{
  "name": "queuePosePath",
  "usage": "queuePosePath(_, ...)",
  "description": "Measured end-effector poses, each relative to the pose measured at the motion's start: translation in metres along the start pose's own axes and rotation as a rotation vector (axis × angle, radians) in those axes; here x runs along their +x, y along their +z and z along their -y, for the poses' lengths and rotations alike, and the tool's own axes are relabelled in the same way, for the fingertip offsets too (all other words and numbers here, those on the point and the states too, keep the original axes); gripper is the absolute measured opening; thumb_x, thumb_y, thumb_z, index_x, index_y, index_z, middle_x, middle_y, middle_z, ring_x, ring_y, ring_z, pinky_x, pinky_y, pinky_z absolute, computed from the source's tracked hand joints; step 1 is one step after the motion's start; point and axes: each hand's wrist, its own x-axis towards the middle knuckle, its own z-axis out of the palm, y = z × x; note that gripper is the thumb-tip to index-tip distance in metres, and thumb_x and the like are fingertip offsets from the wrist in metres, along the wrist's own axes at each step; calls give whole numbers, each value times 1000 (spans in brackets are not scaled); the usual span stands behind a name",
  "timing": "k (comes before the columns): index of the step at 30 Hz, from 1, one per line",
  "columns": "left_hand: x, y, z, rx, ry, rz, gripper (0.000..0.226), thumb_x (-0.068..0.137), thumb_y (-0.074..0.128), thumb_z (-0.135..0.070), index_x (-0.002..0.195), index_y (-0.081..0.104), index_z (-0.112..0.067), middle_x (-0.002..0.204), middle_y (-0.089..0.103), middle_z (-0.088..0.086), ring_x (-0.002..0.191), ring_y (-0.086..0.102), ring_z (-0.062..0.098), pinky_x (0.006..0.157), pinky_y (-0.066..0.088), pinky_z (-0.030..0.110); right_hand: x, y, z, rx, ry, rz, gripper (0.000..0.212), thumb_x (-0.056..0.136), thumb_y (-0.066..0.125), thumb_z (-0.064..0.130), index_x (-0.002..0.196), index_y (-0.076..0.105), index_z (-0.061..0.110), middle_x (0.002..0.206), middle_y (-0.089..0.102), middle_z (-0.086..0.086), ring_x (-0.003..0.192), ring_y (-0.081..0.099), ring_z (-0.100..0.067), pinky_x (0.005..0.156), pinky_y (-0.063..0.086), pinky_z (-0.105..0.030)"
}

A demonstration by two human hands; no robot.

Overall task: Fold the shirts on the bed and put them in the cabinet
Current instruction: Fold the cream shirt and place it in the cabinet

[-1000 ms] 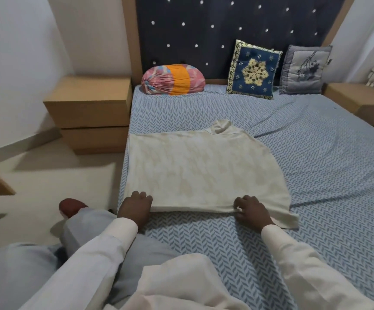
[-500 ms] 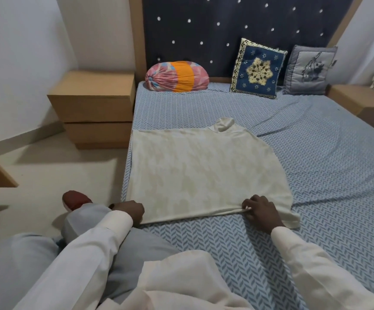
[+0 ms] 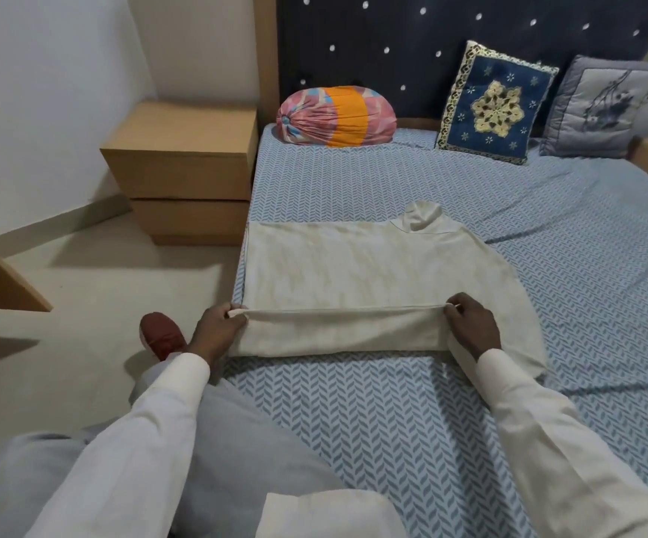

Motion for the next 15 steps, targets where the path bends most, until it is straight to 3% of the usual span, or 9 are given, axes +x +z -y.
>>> queuePosePath(6, 46, 24, -15, -41, -33, -162, 21, 92, 62, -21, 110, 64, -11, 106, 66, 6, 98, 59, 26, 82, 45, 32, 56, 20, 15, -165, 47, 86, 15, 90, 51, 31, 99, 62, 24, 113, 64, -12, 105, 59, -33, 79, 41, -36)
queuePosePath(11, 69, 33, -16, 73, 2, -194, 21, 92, 65, -20, 105, 62, -4, 100, 61, 7, 92, 52, 22, 77, 34, 27, 77, 29, 9, -210, 113, 103, 14, 88, 50, 33, 92, 60, 24, 110, 63, -11, 102, 59, -31, 76, 39, -34)
queuePosePath(15, 78, 39, -9, 272, -21, -265, 20, 91, 64, -20, 108, 60, -10, 111, 62, 14, 103, 57, 35, 78, 41, 34, 85, 38, 5, -214, 63, 155, 17, 88, 57, 33, 102, 62, 25, 111, 63, -10, 106, 58, -32, 84, 45, -37)
